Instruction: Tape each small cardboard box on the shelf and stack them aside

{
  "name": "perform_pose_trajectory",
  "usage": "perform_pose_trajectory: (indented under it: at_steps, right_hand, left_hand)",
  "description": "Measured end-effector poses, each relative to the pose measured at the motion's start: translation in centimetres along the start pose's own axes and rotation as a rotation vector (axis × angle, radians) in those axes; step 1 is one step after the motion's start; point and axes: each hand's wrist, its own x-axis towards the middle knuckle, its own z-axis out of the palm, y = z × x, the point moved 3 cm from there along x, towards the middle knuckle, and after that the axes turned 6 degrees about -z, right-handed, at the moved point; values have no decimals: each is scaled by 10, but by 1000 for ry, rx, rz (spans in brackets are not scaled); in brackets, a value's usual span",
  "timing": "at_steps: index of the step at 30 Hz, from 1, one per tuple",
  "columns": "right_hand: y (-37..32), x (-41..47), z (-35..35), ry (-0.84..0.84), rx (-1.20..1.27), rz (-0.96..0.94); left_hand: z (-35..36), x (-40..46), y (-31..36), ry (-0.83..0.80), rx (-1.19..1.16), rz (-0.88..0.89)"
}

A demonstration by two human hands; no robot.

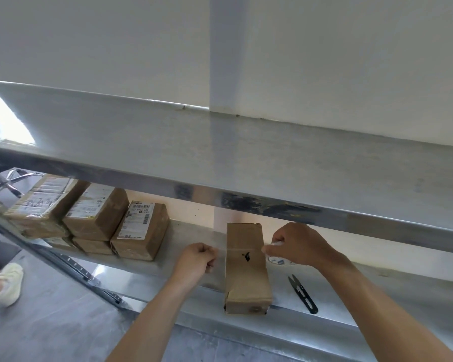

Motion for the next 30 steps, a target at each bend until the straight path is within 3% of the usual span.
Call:
perform_pose_trajectory:
  at_steps: [21,27,30]
  right_hand:
    - [28,12,43,-50,75,70]
    - [30,12,50,-37,127,32]
    - [30,12,50,-35,138,29]
  left_hand:
    - [36,14,-37,-185,-344,-275]
    - [36,14,-52,-93,-508,-352]
    - [34,10,-45,18,-385,-252]
